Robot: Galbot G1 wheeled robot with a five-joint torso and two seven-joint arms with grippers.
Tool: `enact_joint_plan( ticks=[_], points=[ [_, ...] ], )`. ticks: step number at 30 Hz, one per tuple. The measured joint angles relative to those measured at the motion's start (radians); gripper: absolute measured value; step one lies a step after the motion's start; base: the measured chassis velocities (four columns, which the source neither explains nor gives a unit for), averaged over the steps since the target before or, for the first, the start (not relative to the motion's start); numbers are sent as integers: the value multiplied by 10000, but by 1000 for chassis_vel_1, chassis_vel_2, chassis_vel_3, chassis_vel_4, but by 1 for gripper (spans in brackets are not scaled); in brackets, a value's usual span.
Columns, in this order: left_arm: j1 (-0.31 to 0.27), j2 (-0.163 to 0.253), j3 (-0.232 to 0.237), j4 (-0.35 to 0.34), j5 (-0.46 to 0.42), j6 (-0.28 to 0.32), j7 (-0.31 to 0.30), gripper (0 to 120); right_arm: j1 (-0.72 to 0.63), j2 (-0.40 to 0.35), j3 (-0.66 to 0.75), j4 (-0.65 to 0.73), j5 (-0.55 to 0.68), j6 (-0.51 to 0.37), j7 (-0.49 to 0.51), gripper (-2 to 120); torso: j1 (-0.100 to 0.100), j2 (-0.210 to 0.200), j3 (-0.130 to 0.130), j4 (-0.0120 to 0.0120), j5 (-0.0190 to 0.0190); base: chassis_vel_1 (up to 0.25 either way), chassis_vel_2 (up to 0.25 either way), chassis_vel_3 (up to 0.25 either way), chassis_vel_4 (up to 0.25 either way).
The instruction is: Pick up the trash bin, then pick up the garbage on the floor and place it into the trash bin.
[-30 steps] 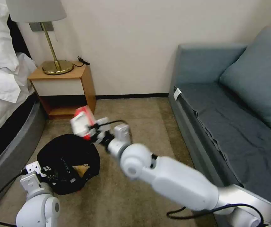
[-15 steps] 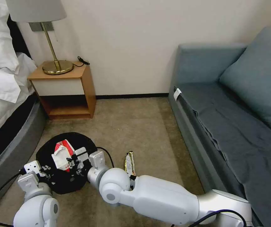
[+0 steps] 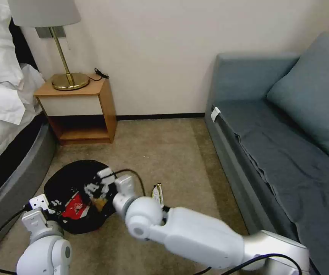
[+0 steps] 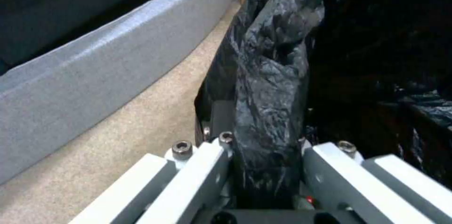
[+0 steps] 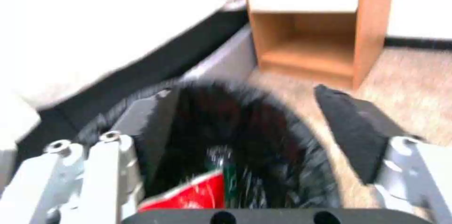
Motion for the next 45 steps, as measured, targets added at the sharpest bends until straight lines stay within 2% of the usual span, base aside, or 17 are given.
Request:
enact_joint_plan(
  ticks=[4,7,8,9,11,12,14,15,17,18,21,22,27,36,45],
  points=[
    [-24,0,-28,-11,-72,0,5,3,-363,-606,887,685,-279,288,-381,89,0,0,0,1,1,0,0,0,0],
    [-60,0,-65,-26,-38,32,5,3,-1015,-1865,1946,1351,-1115,1147,-1237,99,0,-1,0,3,2,0,0,0,0],
    [-69,0,-71,-33,-9,48,-5,3,-1289,-2319,2263,1501,-1541,1492,-1522,99,0,-1,0,-1,2,0,0,0,0],
    [-69,0,-71,-33,-9,48,-5,3,-1289,-2319,2263,1501,-1541,1492,-1522,99,0,-1,0,-1,2,0,0,0,0],
    [-81,0,-67,-84,16,91,-14,3,-2183,-3106,3230,1808,-2975,2568,-2180,100,0,-1,0,-4,1,0,0,0,0],
    [-86,-1,-67,-130,16,110,-16,3,-2689,-3278,3736,1992,-3471,2903,-2294,100,0,-2,0,-4,2,0,0,0,0],
    [-90,-1,-68,-143,14,113,-12,3,-2857,-3315,3889,2062,-3585,2965,-2309,100,0,-1,0,-3,3,0,0,0,0],
    [-104,-1,-89,-171,10,119,-8,3,-3600,-3374,4567,2378,-3909,3089,-2325,100,0,-1,0,-2,3,0,0,0,0],
    [-141,0,-139,-180,11,122,-18,3,-4794,-3194,5751,2935,-4255,3110,-2210,100,0,-1,-1,-2,1,0,0,0,0],
    [-141,0,-139,-180,11,122,-18,3,-4794,-3194,5751,2935,-4255,3110,-2210,100,0,-1,-1,-2,1,0,0,0,0],
    [-198,0,-130,-173,7,127,-11,3,-6530,-2420,6939,3368,-4978,3281,-2153,100,0,-1,0,0,2,0,0,0,0],
    [-198,0,-130,-173,7,127,-11,3,-6530,-2420,6939,3368,-4978,3281,-2153,100,0,-1,0,0,2,0,0,0,0],
    [-196,-1,-125,-79,-2,114,-20,3,-8618,-1633,7617,3491,-6581,4182,-2319,100,0,-1,-1,-2,-3,0,0,0,0],
    [-127,0,-162,-162,-31,88,-20,3,-9479,-683,7514,3433,-7757,4672,-2445,100,0,-1,-1,0,-3,0,0,0,0],
    [-33,0,-207,-251,-61,50,-19,3,-9446,-670,7431,3318,-7819,4662,-2394,100,-1,-1,-1,0,-3,0,0,0,0]
  ],
)
